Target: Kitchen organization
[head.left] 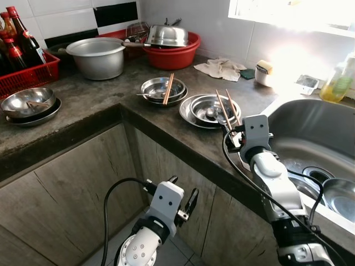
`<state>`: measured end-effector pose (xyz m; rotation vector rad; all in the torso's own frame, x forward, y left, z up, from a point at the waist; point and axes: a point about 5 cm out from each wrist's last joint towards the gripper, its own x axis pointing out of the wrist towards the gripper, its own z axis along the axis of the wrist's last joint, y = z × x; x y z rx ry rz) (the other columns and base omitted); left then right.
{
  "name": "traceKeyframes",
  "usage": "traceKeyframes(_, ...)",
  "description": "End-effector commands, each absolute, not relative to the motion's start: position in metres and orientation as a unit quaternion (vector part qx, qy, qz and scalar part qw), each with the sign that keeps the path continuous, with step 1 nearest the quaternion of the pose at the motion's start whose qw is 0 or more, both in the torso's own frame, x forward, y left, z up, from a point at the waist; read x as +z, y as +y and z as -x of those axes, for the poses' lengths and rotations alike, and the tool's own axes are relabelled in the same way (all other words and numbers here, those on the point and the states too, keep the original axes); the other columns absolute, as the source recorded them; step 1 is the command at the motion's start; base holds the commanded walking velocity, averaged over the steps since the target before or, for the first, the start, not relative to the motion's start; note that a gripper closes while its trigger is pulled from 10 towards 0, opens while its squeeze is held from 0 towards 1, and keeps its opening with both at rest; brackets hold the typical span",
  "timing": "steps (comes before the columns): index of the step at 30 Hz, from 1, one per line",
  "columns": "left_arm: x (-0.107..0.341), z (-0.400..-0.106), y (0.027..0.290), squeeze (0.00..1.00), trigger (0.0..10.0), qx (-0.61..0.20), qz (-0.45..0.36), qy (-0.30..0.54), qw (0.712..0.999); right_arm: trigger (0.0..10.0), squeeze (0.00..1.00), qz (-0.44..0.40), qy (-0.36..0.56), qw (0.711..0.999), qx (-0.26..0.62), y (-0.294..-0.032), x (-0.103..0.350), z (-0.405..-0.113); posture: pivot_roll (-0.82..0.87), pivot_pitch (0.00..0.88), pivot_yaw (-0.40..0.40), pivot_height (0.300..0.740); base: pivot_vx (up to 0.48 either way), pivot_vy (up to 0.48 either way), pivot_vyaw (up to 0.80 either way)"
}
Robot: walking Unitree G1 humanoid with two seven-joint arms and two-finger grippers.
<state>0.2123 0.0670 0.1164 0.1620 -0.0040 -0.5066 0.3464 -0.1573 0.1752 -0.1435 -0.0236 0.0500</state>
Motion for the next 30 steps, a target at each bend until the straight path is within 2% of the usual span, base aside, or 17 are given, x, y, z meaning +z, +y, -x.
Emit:
traceKeyframes(1, 0.1156, -0.2128, 0.0668, 0.0, 10.0, -0.249, -0.083, -0.001, 0.965, 10.0, 0.0, 0.065, -0.014, 0.998, 0.021, -0.1591, 0.1781, -0.3489, 0.12, 0.048, -0.036, 0.74, 0.0, 0.0, 0.0)
traceKeyframes(24, 0.1155, -0.2123, 0.0669, 0.0, 10.0, -0.248, -0.085, -0.001, 0.965, 10.0, 0.0, 0.065, -0.011, 0.998, 0.017, -0.1595, 0.1788, -0.3513, 0.12, 0.052, -0.039, 0.74, 0.0, 0.0, 0.0)
traceKeyframes(25, 0.1155, -0.2123, 0.067, 0.0, 10.0, -0.248, -0.085, -0.001, 0.965, 9.4, 0.0, 0.065, -0.011, 0.998, 0.017, -0.1595, 0.1788, -0.3514, 0.12, 0.052, -0.039, 0.74, 0.0, 0.0, 0.0)
traceKeyframes(26, 0.1154, -0.2123, 0.067, 0.0, 10.0, -0.248, -0.085, -0.001, 0.965, 4.3, 0.0, 0.065, -0.011, 0.998, 0.017, -0.1596, 0.1788, -0.3515, 0.12, 0.053, -0.039, 0.74, 0.0, 0.0, 0.0)
traceKeyframes(27, 0.1154, -0.2123, 0.067, 0.0, 10.0, -0.248, -0.085, -0.001, 0.965, 4.3, 0.0, 0.065, -0.011, 0.998, 0.017, -0.1596, 0.1788, -0.3515, 0.12, 0.053, -0.039, 0.74, 0.0, 0.0, 0.0)
traceKeyframes(28, 0.1153, -0.2122, 0.0669, 0.0, 10.0, -0.248, -0.085, -0.001, 0.965, 3.4, 0.0, 0.065, -0.011, 0.998, 0.016, -0.1597, 0.1787, -0.3515, 0.12, 0.052, -0.039, 0.74, 0.0, 0.0, 0.0)
traceKeyframes(29, 0.1154, -0.2121, 0.0668, 0.0, 10.0, -0.248, -0.085, -0.001, 0.965, 0.0, 0.0, 0.065, -0.011, 0.998, 0.015, -0.1601, 0.1788, -0.3518, 0.12, 0.052, -0.038, 0.74, 0.0, 0.0, 0.0)
traceKeyframes(30, 0.1154, -0.2121, 0.0668, 0.0, 10.0, -0.248, -0.085, -0.001, 0.965, 0.0, 0.0, 0.065, -0.011, 0.998, 0.015, -0.1601, 0.1788, -0.3518, 0.12, 0.052, -0.038, 0.74, 0.0, 0.0, 0.0)
